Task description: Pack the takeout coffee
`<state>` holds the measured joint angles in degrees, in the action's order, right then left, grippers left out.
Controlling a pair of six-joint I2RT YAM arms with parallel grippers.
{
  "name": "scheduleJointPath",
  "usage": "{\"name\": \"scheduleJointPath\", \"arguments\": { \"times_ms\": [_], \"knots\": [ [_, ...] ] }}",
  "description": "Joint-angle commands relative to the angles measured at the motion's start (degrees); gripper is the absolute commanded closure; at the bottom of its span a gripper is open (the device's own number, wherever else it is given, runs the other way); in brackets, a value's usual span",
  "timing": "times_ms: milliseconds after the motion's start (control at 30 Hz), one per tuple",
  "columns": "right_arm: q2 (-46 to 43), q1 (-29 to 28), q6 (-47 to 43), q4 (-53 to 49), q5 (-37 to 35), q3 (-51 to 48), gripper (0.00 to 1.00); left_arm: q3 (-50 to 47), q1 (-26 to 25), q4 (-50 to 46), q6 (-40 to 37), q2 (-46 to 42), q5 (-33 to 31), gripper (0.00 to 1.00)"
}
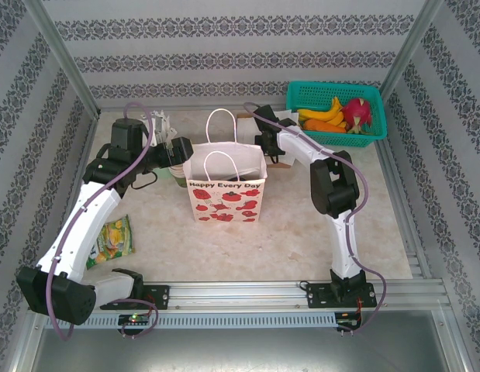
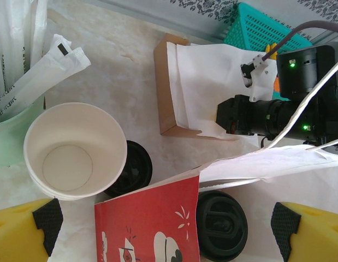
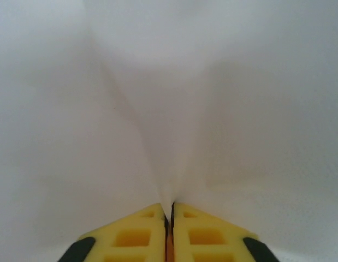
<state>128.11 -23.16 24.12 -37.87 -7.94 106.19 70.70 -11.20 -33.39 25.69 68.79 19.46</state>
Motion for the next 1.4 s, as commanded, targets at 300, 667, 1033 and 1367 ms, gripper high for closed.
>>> {"name": "scheduleJointPath", "arguments": {
  "times_ms": [300, 667, 1033, 1367],
  "knots": [
    [1.63, 0.17, -8.22, 7.01, 12.20, 4.37, 0.99, -1.11, -0.42, 1.03, -1.85, -1.10, -0.74, 0.00],
    [-16.21, 1.70, -5.88, 15.89, 3.73, -10.46, 1.00, 0.13, -0.35, 1.70, -1.47, -0.89, 0.10, 0.00],
    [-36.11, 4.52, -5.75, 30.63, 9.56, -26.37, 1.00, 5.16, -0.12, 4.92, -4.83, -1.67, -0.02, 0.00],
    [-50.23, 4.71, -10.39, 36.29, 20.06, -32.45, 1.00, 15.46, -0.62, 15.43, -18.46, 5.62, 21.56, 0.00]
  ]
}}
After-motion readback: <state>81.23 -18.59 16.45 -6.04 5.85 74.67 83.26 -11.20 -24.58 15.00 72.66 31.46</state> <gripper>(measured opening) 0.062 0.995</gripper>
